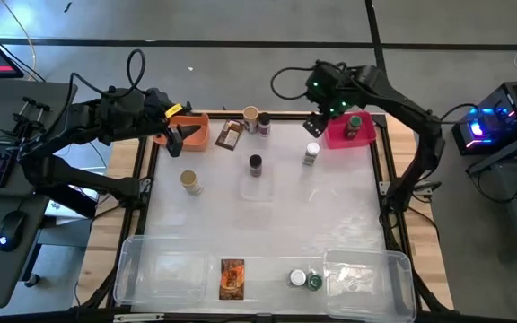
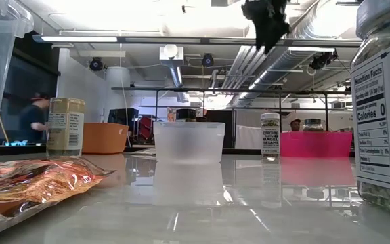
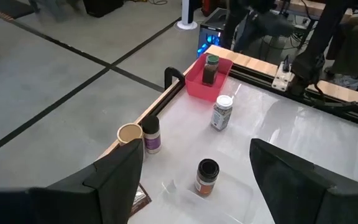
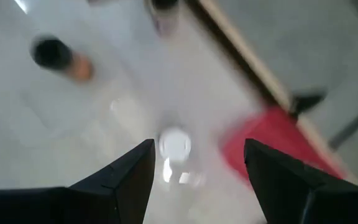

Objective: Sort spices by type
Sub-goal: Put the top white seasoning bottle into the right transparent bin

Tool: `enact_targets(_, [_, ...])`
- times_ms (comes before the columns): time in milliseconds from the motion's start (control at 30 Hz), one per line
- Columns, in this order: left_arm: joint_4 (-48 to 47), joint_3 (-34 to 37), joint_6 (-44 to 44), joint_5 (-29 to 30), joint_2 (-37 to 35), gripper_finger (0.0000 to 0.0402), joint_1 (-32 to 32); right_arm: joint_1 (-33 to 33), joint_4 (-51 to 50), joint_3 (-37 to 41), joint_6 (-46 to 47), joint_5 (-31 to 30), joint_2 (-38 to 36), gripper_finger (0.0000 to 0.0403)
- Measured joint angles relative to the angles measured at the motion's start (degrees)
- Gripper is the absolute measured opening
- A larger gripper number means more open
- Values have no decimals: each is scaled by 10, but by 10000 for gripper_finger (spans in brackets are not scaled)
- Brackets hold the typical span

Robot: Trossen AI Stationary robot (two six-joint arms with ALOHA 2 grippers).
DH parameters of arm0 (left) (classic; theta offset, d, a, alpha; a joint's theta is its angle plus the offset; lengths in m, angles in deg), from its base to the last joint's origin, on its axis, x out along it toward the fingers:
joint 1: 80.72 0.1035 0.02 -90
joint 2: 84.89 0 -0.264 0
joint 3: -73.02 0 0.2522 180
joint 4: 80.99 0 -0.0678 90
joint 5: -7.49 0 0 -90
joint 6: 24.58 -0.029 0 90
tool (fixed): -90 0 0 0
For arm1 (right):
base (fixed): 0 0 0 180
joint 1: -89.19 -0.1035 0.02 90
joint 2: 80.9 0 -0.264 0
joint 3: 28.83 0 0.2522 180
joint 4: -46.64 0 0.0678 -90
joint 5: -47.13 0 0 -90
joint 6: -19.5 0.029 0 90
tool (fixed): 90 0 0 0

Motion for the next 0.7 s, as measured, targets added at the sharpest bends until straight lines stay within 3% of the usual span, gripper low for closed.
enact_targets(100, [0,0,2,0,0,282,0,21,-4,11,-6,39,25,240])
enact_targets(400, [0,0,14,0,0,282,0,32,35,90,-84,38,78,240])
enact_targets(533, [0,0,14,0,0,282,0,31,74,154,-95,58,31,240])
enact_targets(700, [0,0,14,0,0,282,0,26,159,294,-72,78,-93,240])
